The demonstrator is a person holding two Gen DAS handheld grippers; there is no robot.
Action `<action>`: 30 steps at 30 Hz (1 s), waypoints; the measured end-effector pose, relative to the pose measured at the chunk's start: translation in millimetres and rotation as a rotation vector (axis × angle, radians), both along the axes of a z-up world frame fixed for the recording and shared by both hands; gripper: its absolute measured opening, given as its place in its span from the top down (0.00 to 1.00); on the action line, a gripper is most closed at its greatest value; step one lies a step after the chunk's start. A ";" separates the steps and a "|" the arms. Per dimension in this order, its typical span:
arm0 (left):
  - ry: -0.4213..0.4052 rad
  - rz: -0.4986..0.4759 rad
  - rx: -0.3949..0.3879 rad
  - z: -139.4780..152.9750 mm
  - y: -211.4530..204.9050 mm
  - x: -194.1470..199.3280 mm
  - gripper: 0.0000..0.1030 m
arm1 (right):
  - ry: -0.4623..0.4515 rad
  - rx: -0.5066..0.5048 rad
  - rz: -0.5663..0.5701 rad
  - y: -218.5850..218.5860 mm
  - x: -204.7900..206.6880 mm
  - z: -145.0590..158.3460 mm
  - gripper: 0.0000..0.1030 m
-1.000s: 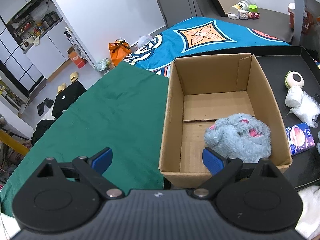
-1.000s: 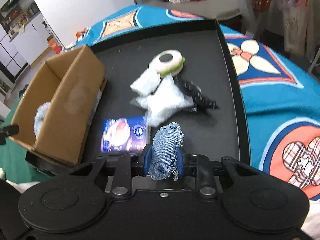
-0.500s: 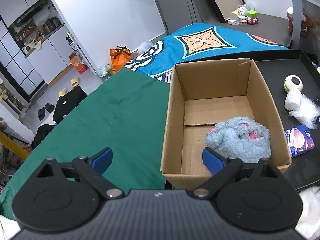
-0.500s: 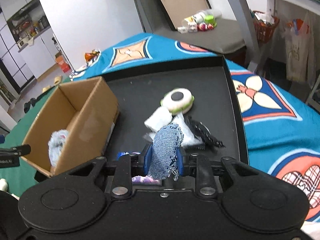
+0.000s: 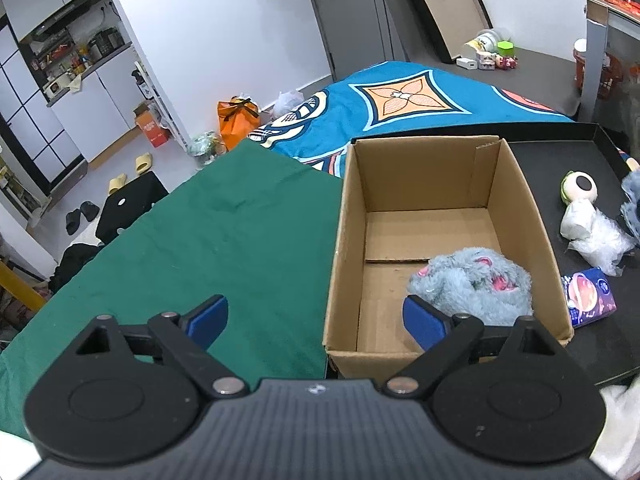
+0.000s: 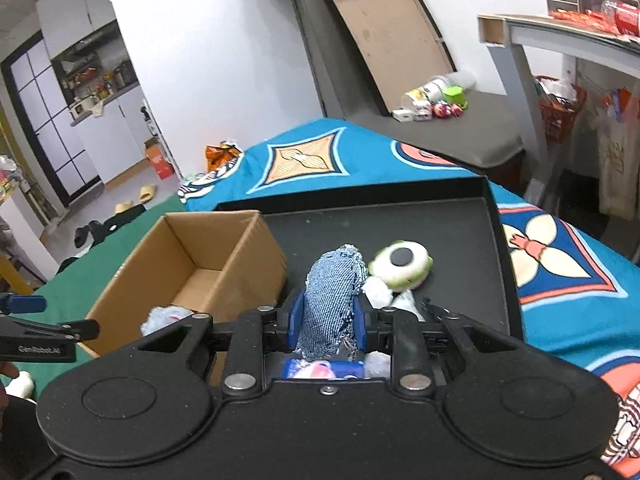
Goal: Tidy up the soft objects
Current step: 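Carry the denim plush with the right tool into the box and release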
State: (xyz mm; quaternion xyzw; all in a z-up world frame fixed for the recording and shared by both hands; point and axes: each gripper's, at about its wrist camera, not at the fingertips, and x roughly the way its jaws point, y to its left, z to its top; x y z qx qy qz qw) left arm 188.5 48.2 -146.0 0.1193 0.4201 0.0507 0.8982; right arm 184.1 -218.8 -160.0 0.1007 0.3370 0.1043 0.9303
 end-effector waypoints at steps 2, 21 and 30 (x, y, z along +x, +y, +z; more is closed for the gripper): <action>0.001 -0.002 -0.007 0.2 1.0 -0.4 0.10 | -0.014 0.004 0.008 3.0 0.3 2.3 0.75; 0.072 0.018 -0.115 -10.1 20.6 7.4 0.55 | -0.122 -0.009 0.147 67.1 14.3 26.5 0.75; 0.111 0.007 -0.129 -19.2 25.3 12.7 0.79 | -0.106 -0.034 0.196 99.1 19.6 23.5 0.75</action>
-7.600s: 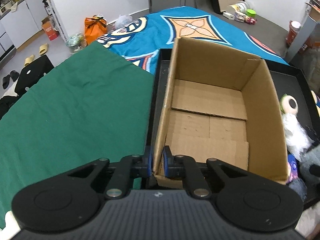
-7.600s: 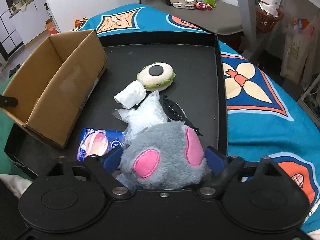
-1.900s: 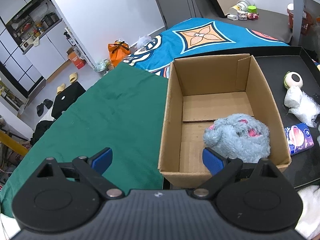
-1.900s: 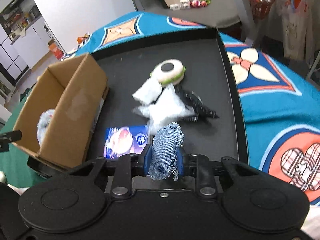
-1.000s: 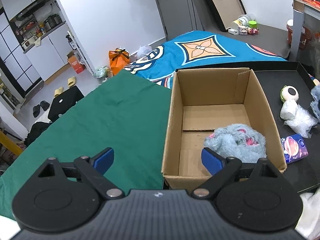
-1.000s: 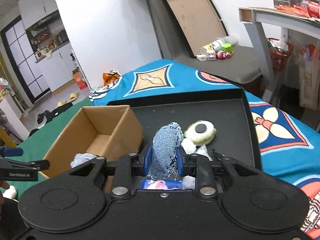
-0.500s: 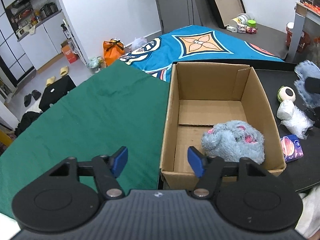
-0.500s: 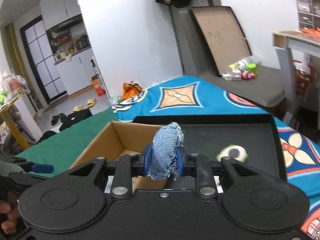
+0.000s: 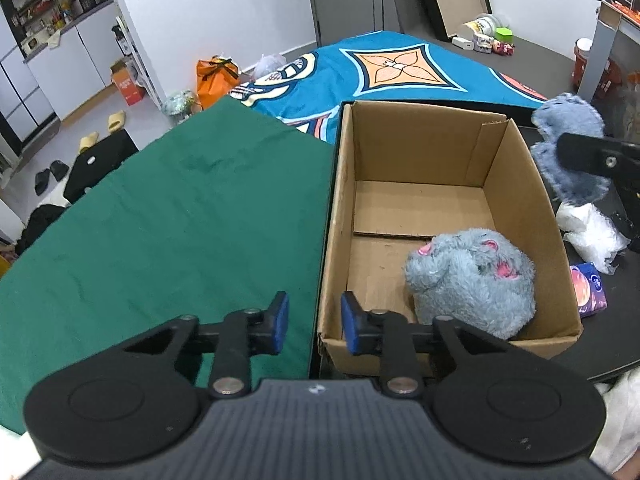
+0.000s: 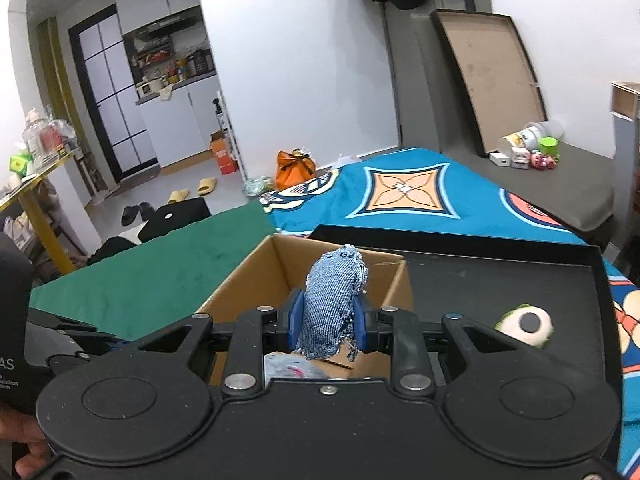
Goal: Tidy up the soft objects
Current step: 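Carry the denim plush with the right tool into the box and release, then reach the right tool toward the black cord beside the white bag and grasp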
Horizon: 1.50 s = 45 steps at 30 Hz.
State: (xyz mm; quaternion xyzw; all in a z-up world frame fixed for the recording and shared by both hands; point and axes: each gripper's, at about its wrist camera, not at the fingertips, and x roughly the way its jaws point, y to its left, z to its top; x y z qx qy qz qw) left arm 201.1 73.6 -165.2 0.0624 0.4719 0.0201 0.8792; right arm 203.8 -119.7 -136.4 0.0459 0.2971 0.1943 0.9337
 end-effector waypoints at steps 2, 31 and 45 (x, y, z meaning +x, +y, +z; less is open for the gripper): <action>0.006 -0.002 -0.019 -1.3 2.6 0.5 0.83 | -0.001 -0.006 0.008 6.7 1.0 0.1 0.75; -0.013 -0.006 0.027 0.9 -2.3 -0.7 0.57 | 0.143 -0.014 -0.161 -15.6 -14.4 -25.5 0.47; -0.048 -0.012 0.131 4.3 -18.2 -3.8 0.20 | 0.161 -0.011 -0.266 -53.9 -13.0 -38.1 0.43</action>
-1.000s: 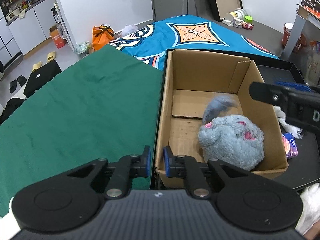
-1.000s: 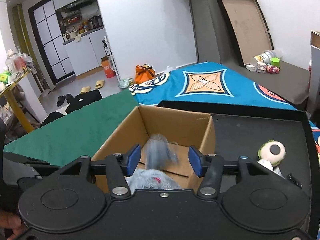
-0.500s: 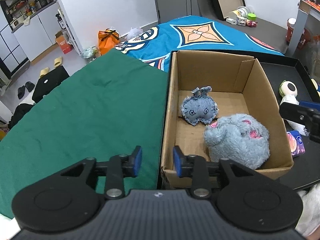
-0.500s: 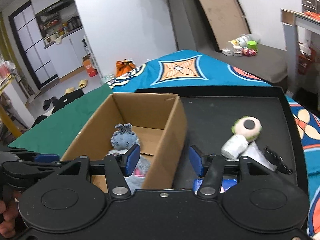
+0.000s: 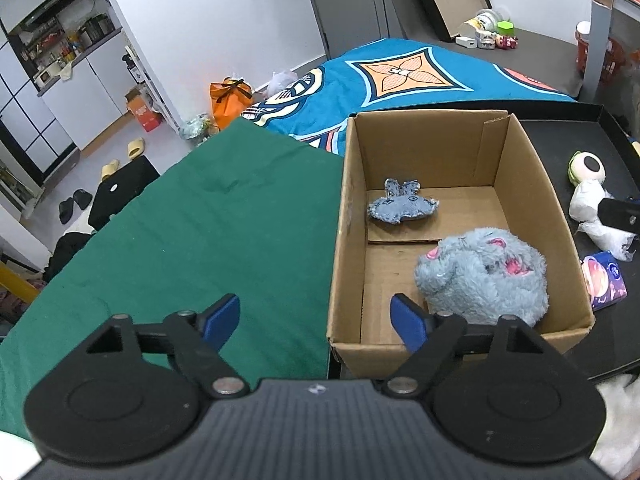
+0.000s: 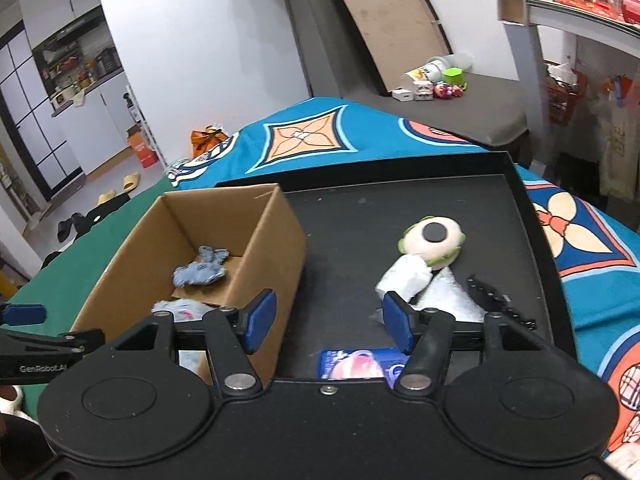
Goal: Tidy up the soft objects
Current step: 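Reach the right tool toward the black cord beside the white bag and grasp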
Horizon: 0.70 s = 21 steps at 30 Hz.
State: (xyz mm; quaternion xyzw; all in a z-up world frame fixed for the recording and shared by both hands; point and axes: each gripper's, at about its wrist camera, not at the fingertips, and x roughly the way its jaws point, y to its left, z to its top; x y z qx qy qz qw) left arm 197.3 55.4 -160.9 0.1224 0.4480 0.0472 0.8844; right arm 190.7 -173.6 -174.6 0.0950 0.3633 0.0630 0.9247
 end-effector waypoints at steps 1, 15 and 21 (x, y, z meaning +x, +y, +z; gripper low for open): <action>0.001 0.001 0.006 -0.3 -1.4 0.0 0.19 | -0.002 -0.003 -0.003 -1.9 -0.1 -0.1 0.43; 0.031 0.012 0.081 -3.3 -11.3 3.7 0.18 | 0.014 -0.004 -0.099 -47.4 5.7 -11.9 0.43; 0.037 0.021 0.120 -4.1 -14.3 4.7 0.14 | 0.014 -0.020 -0.144 -68.1 8.7 -17.8 0.43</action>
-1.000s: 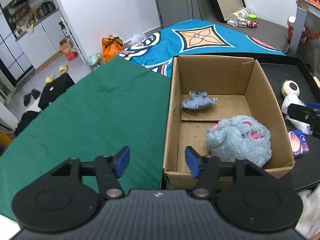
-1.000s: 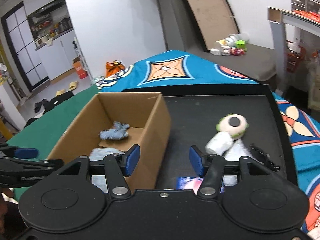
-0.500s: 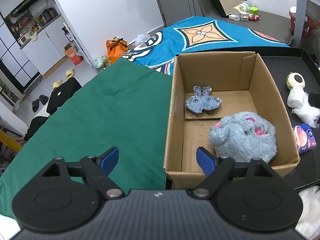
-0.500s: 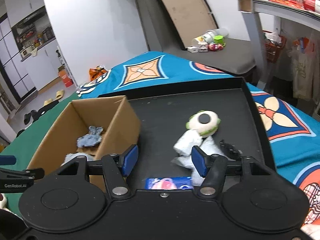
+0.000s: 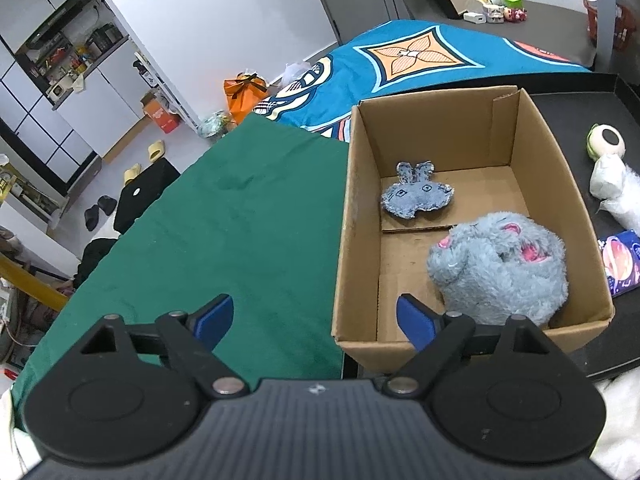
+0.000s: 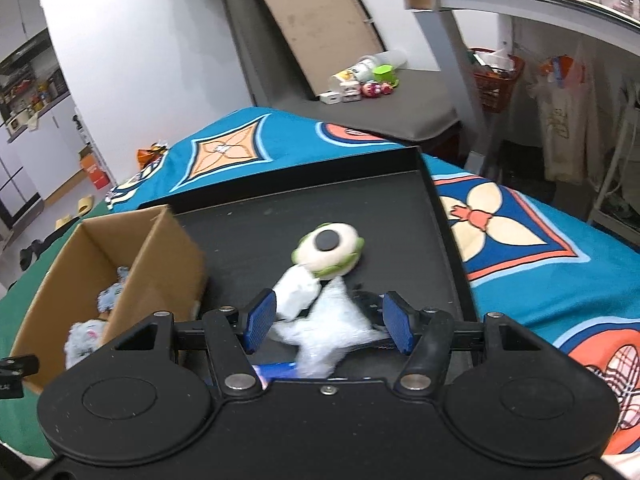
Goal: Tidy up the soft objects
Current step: 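Reach the right tool toward the black cord beside the white bag and grasp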
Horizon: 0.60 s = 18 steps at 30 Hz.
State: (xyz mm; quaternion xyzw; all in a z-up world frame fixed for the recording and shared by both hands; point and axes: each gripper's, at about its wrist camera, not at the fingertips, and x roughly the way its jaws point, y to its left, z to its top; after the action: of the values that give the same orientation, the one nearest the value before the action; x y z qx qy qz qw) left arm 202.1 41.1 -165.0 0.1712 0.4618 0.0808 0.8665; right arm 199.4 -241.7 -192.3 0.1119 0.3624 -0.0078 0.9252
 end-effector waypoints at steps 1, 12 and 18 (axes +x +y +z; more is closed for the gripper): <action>0.003 0.004 0.005 -0.3 -0.4 0.8 0.14 | 0.001 -0.003 -0.003 -2.5 0.6 -0.8 0.43; 0.026 0.019 0.063 -1.9 -9.8 5.4 0.14 | 0.062 -0.042 -0.018 -25.3 9.5 -20.7 0.43; 0.038 0.026 0.078 -3.4 -11.3 7.7 0.14 | 0.136 -0.046 -0.027 -34.8 12.5 -37.7 0.87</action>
State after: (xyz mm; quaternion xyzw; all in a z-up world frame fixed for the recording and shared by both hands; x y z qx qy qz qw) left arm 209.7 29.7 -168.4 0.2004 0.4770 0.1066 0.8491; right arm 211.8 -276.6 -230.0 0.0949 0.4227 -0.0364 0.9005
